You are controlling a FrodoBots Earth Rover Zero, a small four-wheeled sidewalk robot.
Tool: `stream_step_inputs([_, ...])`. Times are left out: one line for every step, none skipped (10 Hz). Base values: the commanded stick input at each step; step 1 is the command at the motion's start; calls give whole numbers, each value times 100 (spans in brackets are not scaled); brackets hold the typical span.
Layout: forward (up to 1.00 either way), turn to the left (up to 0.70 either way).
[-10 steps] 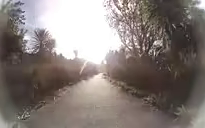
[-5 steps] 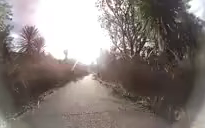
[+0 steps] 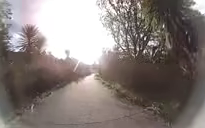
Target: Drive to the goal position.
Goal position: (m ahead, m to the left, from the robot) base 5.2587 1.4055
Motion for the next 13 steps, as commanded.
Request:
stream_step_inputs([50, 3])
stream_step_inputs([50, 3])
stream_step_inputs([50, 3])
stream_step_inputs([50, 3])
stream_step_inputs([50, 3])
stream_step_inputs([50, 3])
stream_step_inputs([50, 3])
stream_step_inputs([50, 3])
stream_step_inputs([50, 3])
stream_step_inputs([50, 3])
stream_step_inputs([50, 3])
stream_step_inputs([50, 3])
stream_step_inputs([50, 3])
